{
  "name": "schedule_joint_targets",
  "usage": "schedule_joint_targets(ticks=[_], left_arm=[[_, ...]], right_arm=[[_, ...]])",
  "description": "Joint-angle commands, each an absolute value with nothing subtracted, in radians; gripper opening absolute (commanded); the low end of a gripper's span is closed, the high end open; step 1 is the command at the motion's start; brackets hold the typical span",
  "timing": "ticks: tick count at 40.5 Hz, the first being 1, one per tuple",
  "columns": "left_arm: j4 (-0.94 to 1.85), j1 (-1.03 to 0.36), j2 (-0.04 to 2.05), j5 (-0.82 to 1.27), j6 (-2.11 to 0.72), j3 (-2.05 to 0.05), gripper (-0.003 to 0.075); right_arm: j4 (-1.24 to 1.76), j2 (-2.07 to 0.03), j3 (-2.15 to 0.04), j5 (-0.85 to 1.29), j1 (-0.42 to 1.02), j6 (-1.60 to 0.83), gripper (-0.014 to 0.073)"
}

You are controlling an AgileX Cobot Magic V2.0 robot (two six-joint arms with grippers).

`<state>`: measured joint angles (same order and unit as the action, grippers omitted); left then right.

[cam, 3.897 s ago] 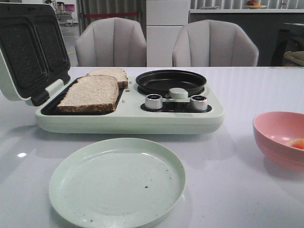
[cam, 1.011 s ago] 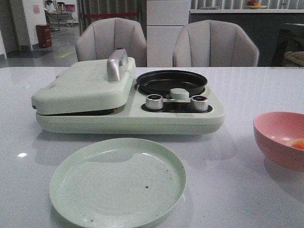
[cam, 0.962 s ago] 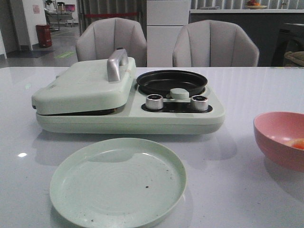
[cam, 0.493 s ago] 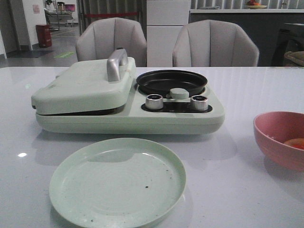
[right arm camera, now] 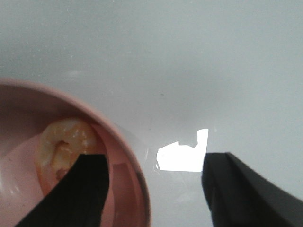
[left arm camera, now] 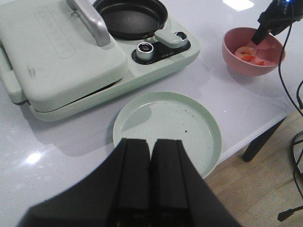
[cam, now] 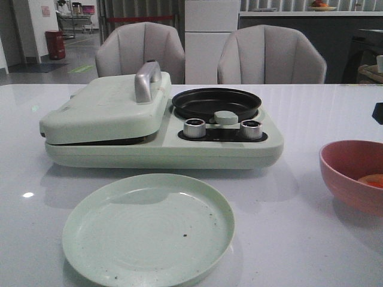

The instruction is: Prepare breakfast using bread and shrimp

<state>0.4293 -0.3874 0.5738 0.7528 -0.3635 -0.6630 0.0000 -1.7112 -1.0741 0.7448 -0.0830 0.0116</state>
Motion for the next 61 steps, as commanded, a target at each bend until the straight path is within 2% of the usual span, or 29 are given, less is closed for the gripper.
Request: schedule_joint_targets(ticks=[1, 5, 8, 14, 22, 29, 37, 50, 61], left_arm=[[0.453, -0.395, 0.576, 0.679, -0.352, -0.688, 0.0098], [0.453, -0.395, 0.576, 0.679, -0.352, -0.688, 0.0098], [0.453, -0.395, 0.576, 0.679, -0.352, -0.688, 0.0098], [0.453, -0.395, 0.576, 0.679, -0.352, -0.688, 0.0098], [0.453, -0.395, 0.576, 0.679, -0.352, -0.688, 0.0098], [0.453, -0.395, 0.576, 0.679, -0.352, -0.688, 0.0098], [0.453, -0.395, 0.576, 0.679, -0.352, -0.688, 0.0098], [0.453, -0.395, 0.576, 0.679, -0.352, -0.688, 0.0098], [0.453, -0.395, 0.576, 0.679, -0.352, -0.688, 0.0098]], right_arm=[[-0.014, -1.674, -1.106, 0.724, -0.088, -0.007, 0.0404], [-0.014, -1.673, -1.106, 0.732, -0.088, -0.009, 0.0260], [-0.014, -1.673, -1.106, 0.742, -0.088, -0.009, 0.0196], [-0.014, -1.673, -1.106, 0.773, -0.088, -0.022, 0.0139], [-0.013, -1.654, -1.106, 0.793, -0.085, -0.035, 0.0007], [-0.026, -1.567, -1.145, 0.769, -0.037, -0.036, 0.0008], [-0.174, -1.543, -1.360, 0.848, 0.106, -0.011, 0.0018], [-0.805, -1.727, -1.771, 1.039, 0.435, 0.287, 0.0018], [-1.137, -1.906, -1.982, 1.064, 0.589, 0.386, 0.0018]])
